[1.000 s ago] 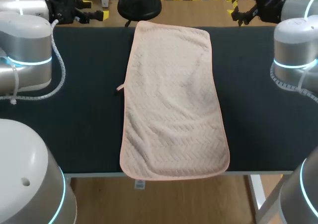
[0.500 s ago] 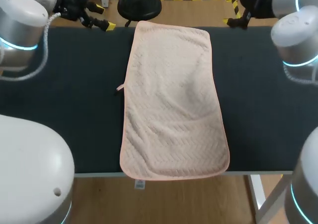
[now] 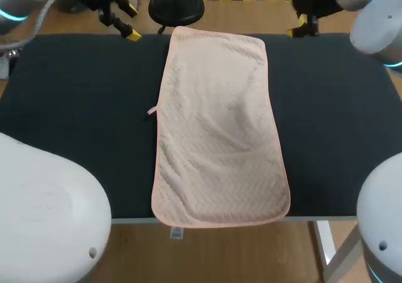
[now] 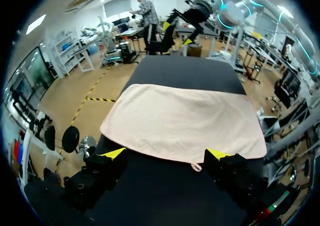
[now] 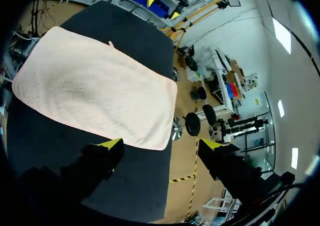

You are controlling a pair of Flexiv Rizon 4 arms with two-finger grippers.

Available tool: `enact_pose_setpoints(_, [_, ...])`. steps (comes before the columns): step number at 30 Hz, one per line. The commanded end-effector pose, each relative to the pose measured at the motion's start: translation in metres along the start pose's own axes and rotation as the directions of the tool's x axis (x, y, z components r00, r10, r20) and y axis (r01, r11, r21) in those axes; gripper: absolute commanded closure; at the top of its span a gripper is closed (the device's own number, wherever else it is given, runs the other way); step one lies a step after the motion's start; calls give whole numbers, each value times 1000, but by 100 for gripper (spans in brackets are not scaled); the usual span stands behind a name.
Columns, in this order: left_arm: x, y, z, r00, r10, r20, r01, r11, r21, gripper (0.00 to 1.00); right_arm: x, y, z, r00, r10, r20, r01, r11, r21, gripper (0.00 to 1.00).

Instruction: Fold the towel

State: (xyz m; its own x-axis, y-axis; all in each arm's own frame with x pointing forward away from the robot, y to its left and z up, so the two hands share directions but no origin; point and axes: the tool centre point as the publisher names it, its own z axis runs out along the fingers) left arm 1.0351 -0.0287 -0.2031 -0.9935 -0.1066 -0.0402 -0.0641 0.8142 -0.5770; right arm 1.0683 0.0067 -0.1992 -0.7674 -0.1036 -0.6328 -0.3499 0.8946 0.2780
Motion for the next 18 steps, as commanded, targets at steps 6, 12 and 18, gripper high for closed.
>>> enact_pose_setpoints(6, [14,-14,54,947,149,-284,-274,837,-473,0,22,35,21,802,-292,-521,549,704,450,0])
enact_pose_setpoints(12, [30,-5,74,950,184,-253,-292,811,-507,0,47,32,33,806,-239,-541,525,711,468,0])
enact_pose_setpoints(18, [38,8,91,962,160,-222,-256,812,-525,0,66,30,46,827,-213,-520,490,728,479,0])
